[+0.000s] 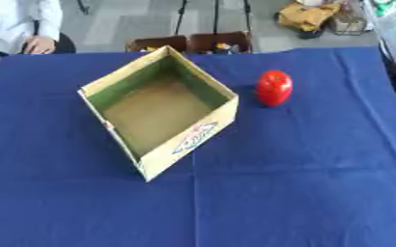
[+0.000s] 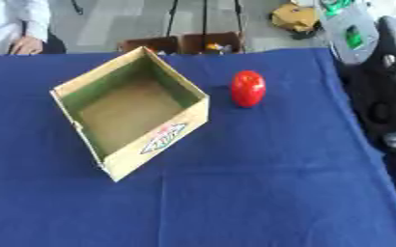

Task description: Pick up objects on the table and place them in the box.

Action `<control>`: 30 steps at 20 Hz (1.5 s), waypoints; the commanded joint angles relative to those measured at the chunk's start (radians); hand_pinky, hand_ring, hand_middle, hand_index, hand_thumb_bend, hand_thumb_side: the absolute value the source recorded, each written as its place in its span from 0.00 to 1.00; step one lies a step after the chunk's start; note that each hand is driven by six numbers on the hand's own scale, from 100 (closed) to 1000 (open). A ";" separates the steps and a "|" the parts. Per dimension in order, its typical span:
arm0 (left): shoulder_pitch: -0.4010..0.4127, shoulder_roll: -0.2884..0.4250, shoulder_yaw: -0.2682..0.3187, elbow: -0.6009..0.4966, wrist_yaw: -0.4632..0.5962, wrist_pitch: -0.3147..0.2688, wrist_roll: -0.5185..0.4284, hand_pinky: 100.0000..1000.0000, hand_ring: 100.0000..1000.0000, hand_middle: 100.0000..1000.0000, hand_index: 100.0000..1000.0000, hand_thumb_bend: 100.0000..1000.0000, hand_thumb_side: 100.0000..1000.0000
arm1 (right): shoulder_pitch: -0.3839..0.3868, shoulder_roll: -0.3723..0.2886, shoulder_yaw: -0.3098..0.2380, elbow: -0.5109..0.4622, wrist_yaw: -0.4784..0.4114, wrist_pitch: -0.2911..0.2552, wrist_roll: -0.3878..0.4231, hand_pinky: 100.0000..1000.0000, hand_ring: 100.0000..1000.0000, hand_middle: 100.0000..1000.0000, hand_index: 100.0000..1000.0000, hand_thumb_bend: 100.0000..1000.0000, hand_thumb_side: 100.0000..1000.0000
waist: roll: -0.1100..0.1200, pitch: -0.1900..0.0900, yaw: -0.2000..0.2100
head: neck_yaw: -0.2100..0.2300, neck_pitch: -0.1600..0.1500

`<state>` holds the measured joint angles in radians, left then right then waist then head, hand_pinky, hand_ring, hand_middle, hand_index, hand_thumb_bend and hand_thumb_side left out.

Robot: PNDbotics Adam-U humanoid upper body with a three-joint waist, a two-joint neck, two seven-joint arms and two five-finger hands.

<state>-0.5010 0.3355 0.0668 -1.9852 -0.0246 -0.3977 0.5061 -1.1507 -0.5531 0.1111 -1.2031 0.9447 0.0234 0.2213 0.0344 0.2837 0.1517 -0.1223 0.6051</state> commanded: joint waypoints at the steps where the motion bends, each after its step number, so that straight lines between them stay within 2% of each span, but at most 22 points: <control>1: -0.008 0.031 0.000 -0.015 0.005 0.001 -0.005 0.66 0.81 0.80 0.87 0.00 0.99 | -0.049 0.013 -0.018 0.095 0.064 -0.024 0.019 0.71 0.78 0.83 0.88 0.36 0.84 | -0.014 -0.037 0.004 | -0.004 -0.005; 5: -0.008 0.031 -0.001 -0.015 0.006 0.003 -0.007 0.66 0.81 0.80 0.87 0.00 0.99 | -0.077 0.042 -0.037 0.198 0.116 -0.053 0.048 0.72 0.79 0.85 0.90 0.41 0.82 | -0.013 -0.031 0.008 | -0.007 -0.012; 10: -0.008 0.031 -0.003 -0.015 0.007 0.005 -0.008 0.66 0.81 0.80 0.87 0.00 0.99 | -0.108 0.061 -0.057 0.292 0.147 -0.089 0.134 0.76 0.82 0.89 0.93 0.43 0.76 | -0.016 -0.028 0.009 | -0.011 -0.015; 11: -0.008 0.031 -0.003 -0.015 0.007 0.005 -0.008 0.66 0.81 0.80 0.87 0.00 0.99 | -0.114 0.063 -0.059 0.310 0.157 -0.094 0.152 0.76 0.83 0.90 0.94 0.43 0.78 | -0.017 -0.028 0.008 | -0.011 -0.015; 14: -0.007 0.032 -0.003 -0.015 0.007 0.006 -0.009 0.66 0.81 0.80 0.87 0.00 0.99 | -0.119 0.066 -0.066 0.359 0.166 -0.115 0.212 0.77 0.84 0.83 0.95 0.43 0.73 | -0.016 -0.029 0.007 | -0.011 -0.015; 16: -0.007 0.033 -0.002 -0.015 0.007 0.007 -0.008 0.66 0.81 0.80 0.87 0.00 0.99 | -0.117 0.060 -0.064 0.379 0.168 -0.126 0.255 0.78 0.85 0.85 0.94 0.43 0.73 | -0.016 -0.030 0.007 | -0.009 -0.016; 21: -0.006 0.031 -0.003 -0.015 0.007 0.009 -0.009 0.66 0.81 0.80 0.87 0.00 0.99 | -0.115 0.058 -0.066 0.411 0.160 -0.152 0.351 0.79 0.88 0.89 0.96 0.57 0.73 | -0.016 -0.031 0.006 | -0.009 -0.018; 25: -0.006 0.031 -0.003 -0.015 0.008 0.010 -0.011 0.66 0.81 0.80 0.86 0.00 0.99 | -0.117 0.064 -0.081 0.434 0.096 -0.161 0.459 0.78 0.87 0.90 0.98 0.77 0.51 | -0.014 -0.032 0.006 | -0.010 -0.018; 29: -0.007 0.030 -0.004 -0.015 0.009 0.011 -0.012 0.66 0.81 0.80 0.86 0.00 0.99 | -0.120 0.067 -0.090 0.444 0.032 -0.144 0.572 0.75 0.84 0.89 0.99 0.78 0.30 | -0.013 -0.031 0.006 | -0.011 -0.019; 30: -0.007 0.030 -0.004 -0.015 0.009 0.011 -0.013 0.66 0.81 0.80 0.86 0.00 0.99 | -0.121 0.067 -0.092 0.444 0.020 -0.138 0.595 0.75 0.84 0.89 0.99 0.78 0.30 | -0.013 -0.031 0.006 | -0.011 -0.019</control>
<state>-0.5006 0.3357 0.0607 -1.9852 -0.0175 -0.3875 0.4957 -1.2409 -0.4758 0.0301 -0.7525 0.9893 -0.1185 0.7863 0.0313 0.2837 0.1572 -0.1314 0.5963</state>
